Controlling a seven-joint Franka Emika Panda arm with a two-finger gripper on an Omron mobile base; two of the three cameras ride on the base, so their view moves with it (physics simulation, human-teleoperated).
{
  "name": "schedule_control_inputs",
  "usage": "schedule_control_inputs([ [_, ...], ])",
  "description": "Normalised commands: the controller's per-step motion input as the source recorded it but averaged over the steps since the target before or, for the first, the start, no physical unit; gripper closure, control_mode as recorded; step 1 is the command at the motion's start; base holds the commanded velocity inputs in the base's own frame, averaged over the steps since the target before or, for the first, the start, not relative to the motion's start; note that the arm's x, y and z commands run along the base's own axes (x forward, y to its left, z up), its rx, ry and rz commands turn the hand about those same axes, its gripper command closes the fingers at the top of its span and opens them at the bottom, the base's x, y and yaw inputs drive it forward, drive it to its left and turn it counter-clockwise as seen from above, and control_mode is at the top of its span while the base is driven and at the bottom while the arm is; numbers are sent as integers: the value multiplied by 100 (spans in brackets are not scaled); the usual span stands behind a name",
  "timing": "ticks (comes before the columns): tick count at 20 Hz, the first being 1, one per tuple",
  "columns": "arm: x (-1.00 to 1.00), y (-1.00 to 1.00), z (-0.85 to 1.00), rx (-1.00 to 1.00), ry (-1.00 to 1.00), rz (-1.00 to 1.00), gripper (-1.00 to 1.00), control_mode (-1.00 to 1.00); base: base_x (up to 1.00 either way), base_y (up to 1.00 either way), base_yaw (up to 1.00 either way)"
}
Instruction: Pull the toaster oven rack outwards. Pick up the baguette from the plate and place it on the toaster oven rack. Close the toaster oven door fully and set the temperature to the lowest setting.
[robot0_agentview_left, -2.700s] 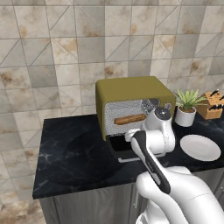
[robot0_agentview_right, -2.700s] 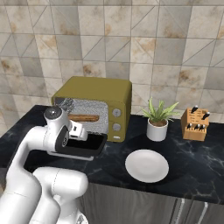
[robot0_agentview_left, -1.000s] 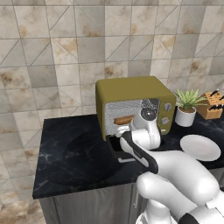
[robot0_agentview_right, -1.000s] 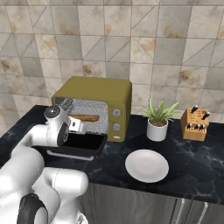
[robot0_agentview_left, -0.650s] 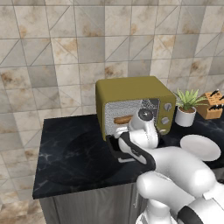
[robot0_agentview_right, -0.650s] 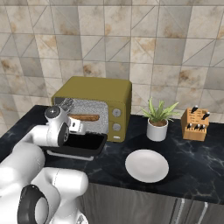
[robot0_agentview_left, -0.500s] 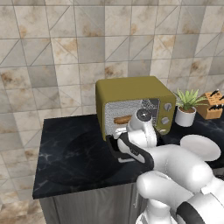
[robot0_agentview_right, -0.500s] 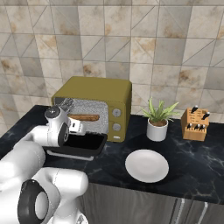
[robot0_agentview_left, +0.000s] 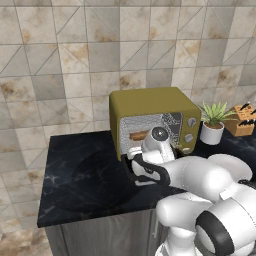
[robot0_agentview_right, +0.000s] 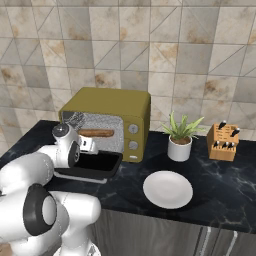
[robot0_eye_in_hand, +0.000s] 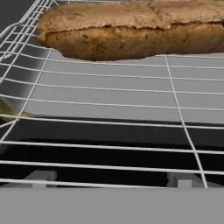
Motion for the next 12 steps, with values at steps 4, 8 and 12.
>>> schedule_control_inputs([
  [4,19,0,-29,0,-5,-1,-100,-100,0,0,0],
  [8,25,0,-20,0,-6,-2,-100,-100,0,0,0],
  [12,26,-1,-13,0,-6,-2,-100,-100,0,0,0],
])
